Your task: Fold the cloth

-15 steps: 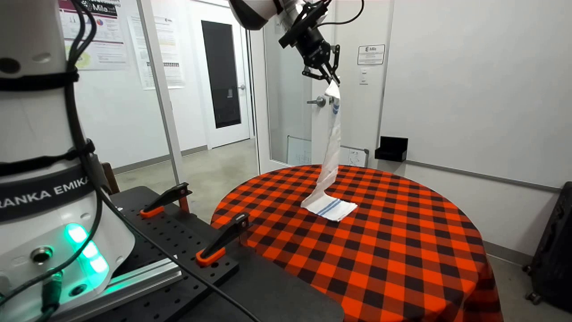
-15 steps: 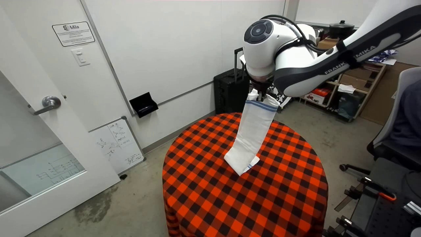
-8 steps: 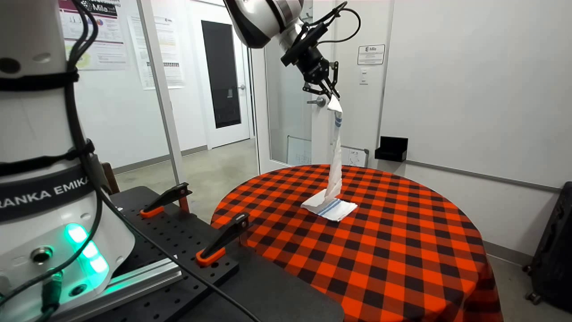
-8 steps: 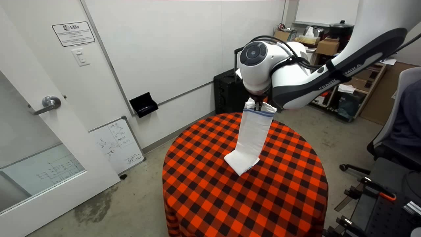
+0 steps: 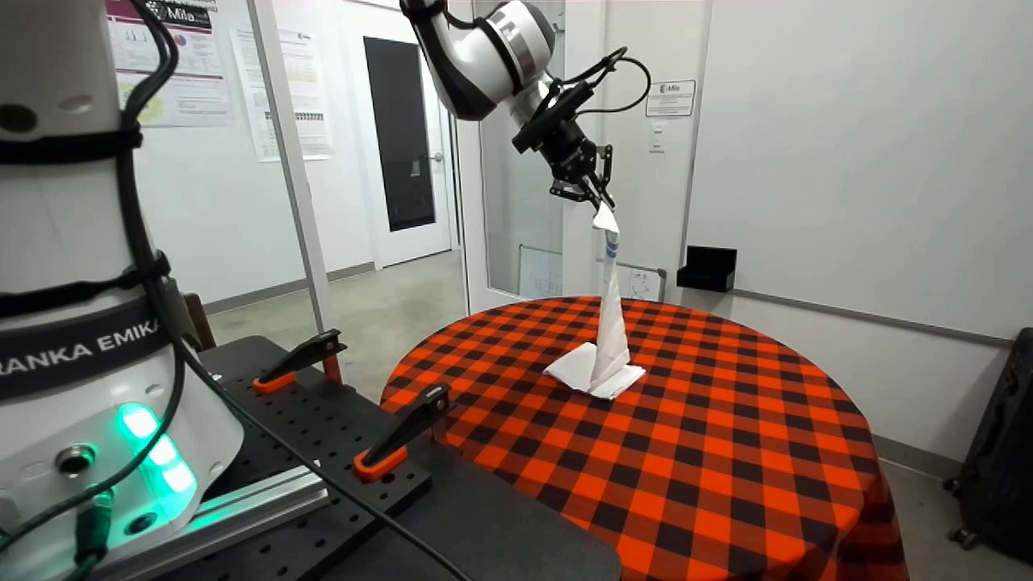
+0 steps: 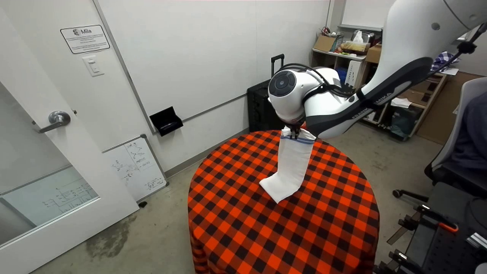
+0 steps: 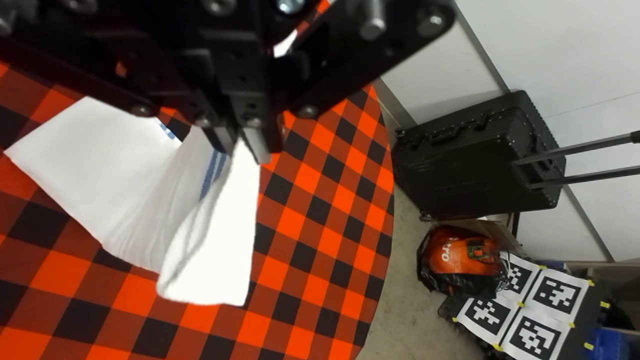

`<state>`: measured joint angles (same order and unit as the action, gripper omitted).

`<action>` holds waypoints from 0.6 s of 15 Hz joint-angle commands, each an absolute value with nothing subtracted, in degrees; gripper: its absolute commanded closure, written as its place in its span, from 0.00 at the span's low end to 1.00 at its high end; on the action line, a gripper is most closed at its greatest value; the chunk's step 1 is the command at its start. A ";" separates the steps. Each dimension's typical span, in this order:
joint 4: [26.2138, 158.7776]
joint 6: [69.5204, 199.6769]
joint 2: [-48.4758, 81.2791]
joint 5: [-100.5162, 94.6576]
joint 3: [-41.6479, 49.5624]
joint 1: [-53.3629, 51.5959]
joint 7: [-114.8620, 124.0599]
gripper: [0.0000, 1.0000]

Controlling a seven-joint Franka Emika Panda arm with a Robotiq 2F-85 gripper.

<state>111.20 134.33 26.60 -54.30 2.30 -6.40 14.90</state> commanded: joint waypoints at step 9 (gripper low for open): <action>92.30 127.13 41.36 -37.45 1.91 -6.01 13.80 0.99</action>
